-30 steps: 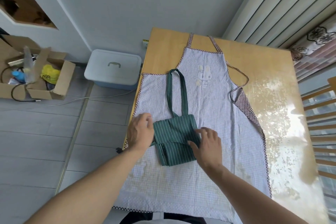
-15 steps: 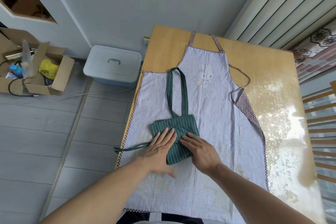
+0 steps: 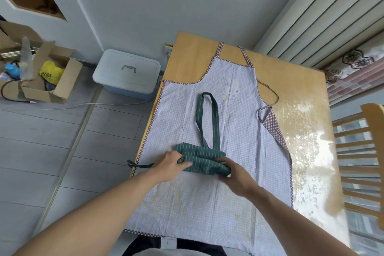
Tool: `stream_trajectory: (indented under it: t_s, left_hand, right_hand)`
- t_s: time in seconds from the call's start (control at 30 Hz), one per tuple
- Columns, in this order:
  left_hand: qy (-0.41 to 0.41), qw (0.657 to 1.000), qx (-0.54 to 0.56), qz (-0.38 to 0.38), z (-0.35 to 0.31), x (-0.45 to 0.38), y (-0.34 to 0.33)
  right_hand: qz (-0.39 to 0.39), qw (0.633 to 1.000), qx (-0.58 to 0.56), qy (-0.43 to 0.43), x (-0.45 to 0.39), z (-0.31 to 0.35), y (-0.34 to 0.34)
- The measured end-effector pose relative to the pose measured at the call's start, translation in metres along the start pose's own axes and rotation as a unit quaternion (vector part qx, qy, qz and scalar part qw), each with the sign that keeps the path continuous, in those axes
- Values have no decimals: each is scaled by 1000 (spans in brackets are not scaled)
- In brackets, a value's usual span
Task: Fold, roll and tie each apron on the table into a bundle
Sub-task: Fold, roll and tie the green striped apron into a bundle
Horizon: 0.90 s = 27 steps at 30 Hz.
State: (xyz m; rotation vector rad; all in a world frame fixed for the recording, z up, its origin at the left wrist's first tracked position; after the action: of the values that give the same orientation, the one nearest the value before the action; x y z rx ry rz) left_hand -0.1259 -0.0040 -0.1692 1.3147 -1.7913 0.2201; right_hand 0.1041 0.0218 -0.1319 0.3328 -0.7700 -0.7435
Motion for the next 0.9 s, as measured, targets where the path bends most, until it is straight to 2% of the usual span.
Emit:
stream_trajectory:
  t_s: [0.13,0.3,0.4,0.43,0.57,0.63,0.7,0.8,0.9]
  left_hand:
    - [29,999,18,-37,5,-14,4]
    - [27,993,21,-116,-7,-22,17]
    - [30,986,39,-162,-5,-25,22]
    - [22,986,7,-164,-6,-27,23]
    - [-68,969,-216,-102,-23,-40,28]
    - [-95,956,-272,-53,-31,-47,29]
    - [-75,962,-264,-3,-35,-52,29]
    - [-12,980,-177,84,-29,-53,17]
    - [9,990,-107,93,-20,-48,9]
  right_hand:
    - [-59,991,-102,-59,-14,-11,4]
    - [-148,963,-146,-171,-19,-27,10]
    - [-171,955,-152,-191,-21,-31,8]
    - [-169,955,-151,-192,-23,-33,6]
    - [-153,954,-152,-206,-25,-35,3]
    - [-138,957,-145,-212,-25,-39,-1]
    - [-144,948,-185,-214,-25,-42,-1]
    - [-156,916,-287,-233,-22,-48,-3]
    - [-139,893,-346,-251,-19,-55,-12]
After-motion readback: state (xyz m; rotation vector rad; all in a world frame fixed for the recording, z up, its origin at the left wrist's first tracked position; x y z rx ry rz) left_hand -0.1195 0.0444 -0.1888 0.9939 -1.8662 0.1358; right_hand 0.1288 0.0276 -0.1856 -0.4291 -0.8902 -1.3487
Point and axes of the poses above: each hand's wrist, its own x-axis away from the middle knuckle, its own y-axis out of the back of the hand, z = x × y, the point moved 7 cm from there along -x, towards the middle knuckle, and after that the axes turned 10 degrees about y, right-handed, at the moved point
